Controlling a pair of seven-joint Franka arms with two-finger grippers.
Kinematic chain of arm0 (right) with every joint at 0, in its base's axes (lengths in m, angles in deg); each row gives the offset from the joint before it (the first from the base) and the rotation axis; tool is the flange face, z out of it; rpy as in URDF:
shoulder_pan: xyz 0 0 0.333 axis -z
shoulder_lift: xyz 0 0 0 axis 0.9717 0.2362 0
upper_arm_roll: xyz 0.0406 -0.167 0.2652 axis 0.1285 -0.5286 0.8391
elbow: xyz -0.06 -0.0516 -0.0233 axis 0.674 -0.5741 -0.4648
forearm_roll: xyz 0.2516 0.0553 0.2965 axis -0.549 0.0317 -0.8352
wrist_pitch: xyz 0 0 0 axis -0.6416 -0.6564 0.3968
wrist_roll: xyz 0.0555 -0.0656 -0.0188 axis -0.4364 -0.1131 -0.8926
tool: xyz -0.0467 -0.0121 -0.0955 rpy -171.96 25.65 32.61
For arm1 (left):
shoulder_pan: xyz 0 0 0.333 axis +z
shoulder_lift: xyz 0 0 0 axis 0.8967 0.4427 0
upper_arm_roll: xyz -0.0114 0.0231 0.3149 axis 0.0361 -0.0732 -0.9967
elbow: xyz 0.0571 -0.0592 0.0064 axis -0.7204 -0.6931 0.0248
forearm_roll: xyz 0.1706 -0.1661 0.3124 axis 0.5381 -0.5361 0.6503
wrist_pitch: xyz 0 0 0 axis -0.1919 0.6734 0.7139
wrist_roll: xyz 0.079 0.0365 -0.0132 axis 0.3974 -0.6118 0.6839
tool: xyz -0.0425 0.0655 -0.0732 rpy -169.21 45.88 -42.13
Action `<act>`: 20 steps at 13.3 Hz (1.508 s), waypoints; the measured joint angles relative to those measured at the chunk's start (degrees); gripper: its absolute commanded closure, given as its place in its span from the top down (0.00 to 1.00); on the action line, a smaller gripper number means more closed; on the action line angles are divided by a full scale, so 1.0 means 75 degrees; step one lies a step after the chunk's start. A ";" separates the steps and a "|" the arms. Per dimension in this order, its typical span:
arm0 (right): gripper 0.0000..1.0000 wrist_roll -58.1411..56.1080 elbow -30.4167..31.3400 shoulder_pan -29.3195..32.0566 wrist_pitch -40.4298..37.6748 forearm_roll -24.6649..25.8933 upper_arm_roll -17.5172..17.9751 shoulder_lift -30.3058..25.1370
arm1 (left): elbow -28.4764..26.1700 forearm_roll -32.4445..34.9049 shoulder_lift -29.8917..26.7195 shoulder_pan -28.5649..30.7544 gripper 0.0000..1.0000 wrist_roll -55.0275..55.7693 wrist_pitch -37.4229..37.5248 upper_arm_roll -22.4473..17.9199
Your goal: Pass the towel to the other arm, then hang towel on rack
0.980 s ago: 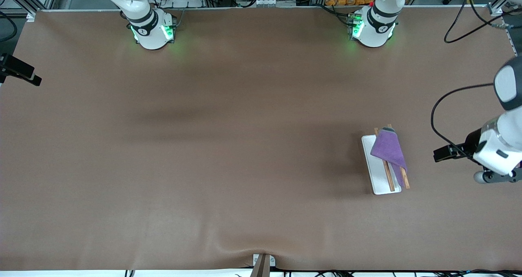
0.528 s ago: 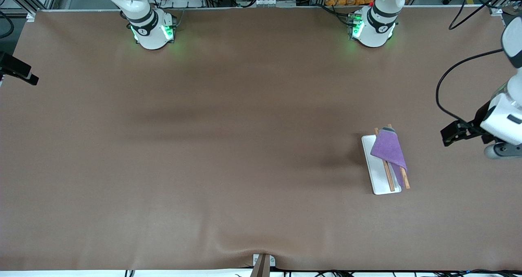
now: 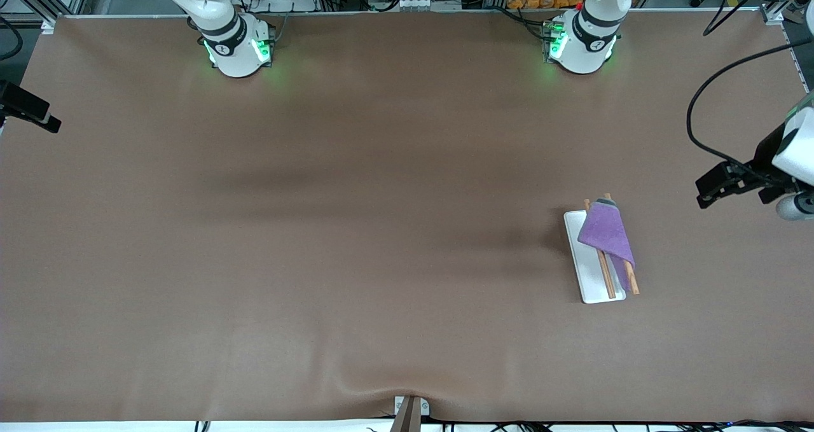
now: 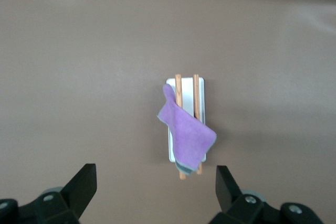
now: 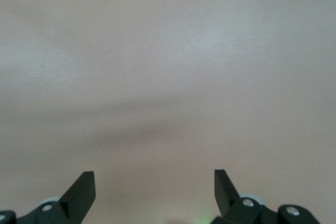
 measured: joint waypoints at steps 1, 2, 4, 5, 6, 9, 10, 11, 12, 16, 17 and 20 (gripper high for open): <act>1.00 0.0000 0.0000 0.0000 0.0000 0.0000 0.0001 0.0000 | 0.0000 -0.0129 -0.0061 0.0011 1.00 0.0000 0.0133 -0.0006; 1.00 0.0000 0.0000 0.0000 0.0000 0.0000 0.0002 0.0000 | 0.0000 -0.0223 -0.0131 0.0011 1.00 0.0000 0.0268 -0.0017; 1.00 0.0000 0.0000 0.0000 0.0000 0.0000 0.0005 0.0000 | -0.0003 -0.0311 -0.0305 -0.0163 1.00 0.0000 0.0738 -0.0166; 1.00 0.0000 0.0000 0.0000 0.0001 0.0000 0.0007 0.0000 | -0.0023 -0.0358 -0.0398 -0.0407 1.00 0.0000 0.0912 -0.0409; 1.00 0.0000 0.0000 -0.0001 0.0001 0.0000 0.0008 0.0000 | -0.0095 -0.0472 -0.0507 -0.0677 1.00 0.0000 0.0993 -0.0702; 1.00 0.0000 -0.0001 0.0000 0.0005 0.0000 0.0008 0.0000 | -0.0592 -0.1275 -0.0896 -0.1284 1.00 -0.0038 0.1032 -0.1892; 1.00 0.0000 0.0000 -0.0001 0.0008 0.0000 0.0010 0.0000 | -0.0847 -0.1402 -0.1087 -0.1501 1.00 -0.0132 0.0998 -0.2325; 1.00 0.0000 -0.0002 -0.0001 0.0011 0.0000 0.0010 0.0000 | -0.1102 -0.1451 -0.1317 -0.1656 1.00 -0.0205 0.0960 -0.2614; 1.00 0.0000 -0.0003 -0.0001 0.0012 0.0000 0.0011 0.0000 | -0.1341 -0.1467 -0.1562 -0.1730 1.00 -0.0218 0.0951 -0.2733; 1.00 0.0000 -0.0003 0.0000 0.0025 0.0000 0.0008 0.0000 | -0.2002 -0.1207 -0.2266 -0.2036 1.00 -0.0199 0.0944 -0.2778; 1.00 0.0000 -0.0003 0.0000 0.0026 0.0000 0.0007 0.0000 | -0.2053 -0.1146 -0.2333 -0.2148 1.00 -0.0159 0.0958 -0.2776; 1.00 0.0000 -0.0003 0.0000 0.0029 0.0000 0.0008 0.0000 | -0.2129 -0.0989 -0.2369 -0.2226 1.00 -0.0132 0.0963 -0.2783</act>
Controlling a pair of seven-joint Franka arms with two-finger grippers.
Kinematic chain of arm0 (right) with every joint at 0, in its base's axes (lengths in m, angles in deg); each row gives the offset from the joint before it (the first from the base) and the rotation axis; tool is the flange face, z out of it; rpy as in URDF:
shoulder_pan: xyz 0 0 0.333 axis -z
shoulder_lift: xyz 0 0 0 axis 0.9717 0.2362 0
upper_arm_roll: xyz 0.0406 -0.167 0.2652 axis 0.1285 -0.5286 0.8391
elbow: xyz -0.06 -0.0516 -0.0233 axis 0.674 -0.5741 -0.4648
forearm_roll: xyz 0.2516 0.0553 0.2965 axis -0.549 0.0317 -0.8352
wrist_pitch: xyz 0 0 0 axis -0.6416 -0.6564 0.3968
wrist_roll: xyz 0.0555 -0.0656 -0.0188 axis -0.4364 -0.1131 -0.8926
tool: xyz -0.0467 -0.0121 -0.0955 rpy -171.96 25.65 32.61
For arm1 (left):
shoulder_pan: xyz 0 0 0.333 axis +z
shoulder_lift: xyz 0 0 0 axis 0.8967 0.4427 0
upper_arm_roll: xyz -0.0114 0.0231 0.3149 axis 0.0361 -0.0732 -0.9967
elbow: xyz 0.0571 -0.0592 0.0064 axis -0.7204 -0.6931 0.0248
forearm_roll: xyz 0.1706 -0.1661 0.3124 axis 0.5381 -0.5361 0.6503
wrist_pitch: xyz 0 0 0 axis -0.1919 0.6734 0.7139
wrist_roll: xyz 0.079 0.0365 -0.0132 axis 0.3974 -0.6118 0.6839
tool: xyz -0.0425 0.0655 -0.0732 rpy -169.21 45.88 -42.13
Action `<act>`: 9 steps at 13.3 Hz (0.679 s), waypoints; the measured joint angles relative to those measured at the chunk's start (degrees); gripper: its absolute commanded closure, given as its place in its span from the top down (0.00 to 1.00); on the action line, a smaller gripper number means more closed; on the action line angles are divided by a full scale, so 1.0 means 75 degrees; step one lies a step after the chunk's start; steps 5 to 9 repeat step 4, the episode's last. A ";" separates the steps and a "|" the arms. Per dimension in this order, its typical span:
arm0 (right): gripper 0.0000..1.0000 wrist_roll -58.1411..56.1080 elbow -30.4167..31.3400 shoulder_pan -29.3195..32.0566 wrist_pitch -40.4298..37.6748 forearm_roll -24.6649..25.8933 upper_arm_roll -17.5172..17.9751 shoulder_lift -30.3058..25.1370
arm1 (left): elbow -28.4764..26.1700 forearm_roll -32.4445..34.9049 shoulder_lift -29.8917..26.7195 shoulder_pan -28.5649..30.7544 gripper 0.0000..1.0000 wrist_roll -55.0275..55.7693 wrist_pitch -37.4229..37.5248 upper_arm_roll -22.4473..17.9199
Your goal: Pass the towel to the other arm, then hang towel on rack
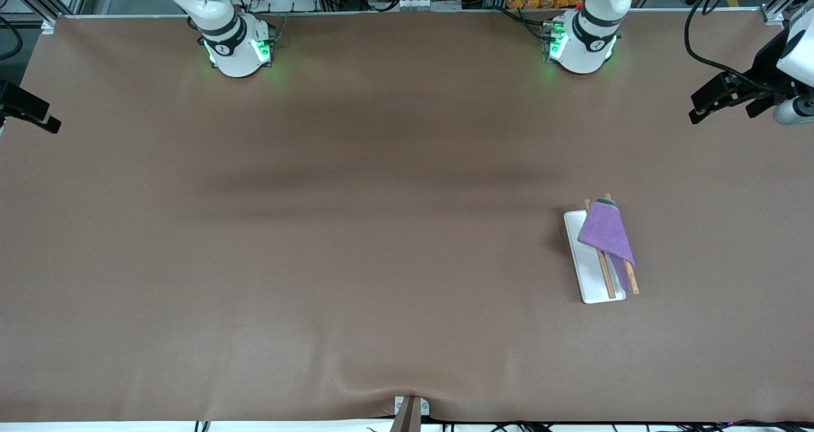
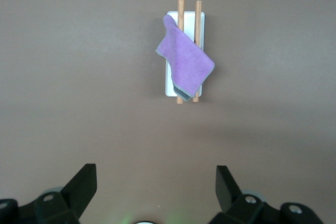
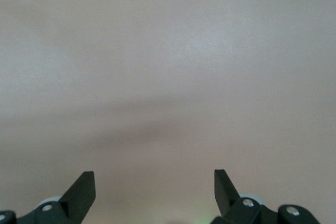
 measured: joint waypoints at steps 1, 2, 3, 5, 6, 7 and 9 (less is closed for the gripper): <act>1.00 0.0000 0.0000 0.0000 0.0001 0.0000 0.0000 0.0000 | 0.0000 0.0039 0.0000 0.0000 1.00 0.0000 0.0004 -0.0005; 1.00 0.0000 0.0000 0.0000 0.0001 0.0000 0.0000 0.0000 | 0.0001 0.0053 0.0000 0.0000 1.00 0.0000 0.0005 -0.0007; 1.00 0.0000 0.0000 0.0000 0.0003 0.0000 0.0000 0.0000 | 0.0006 0.0057 0.0000 0.0000 1.00 0.0000 0.0004 -0.0008; 1.00 0.0000 0.0000 0.0000 0.0008 0.0000 0.0000 0.0000 | 0.0029 0.0058 0.0000 0.0000 1.00 0.0000 0.0004 -0.0011; 1.00 0.0000 0.0000 0.0000 0.0008 0.0000 0.0000 0.0000 | 0.0029 0.0058 0.0000 0.0000 1.00 0.0000 0.0004 -0.0011; 1.00 0.0000 0.0000 0.0000 0.0008 0.0000 0.0000 0.0000 | 0.0029 0.0058 0.0000 0.0000 1.00 0.0000 0.0004 -0.0011; 1.00 0.0000 0.0000 0.0000 0.0008 0.0000 0.0000 0.0000 | 0.0029 0.0058 0.0000 0.0000 1.00 0.0000 0.0004 -0.0011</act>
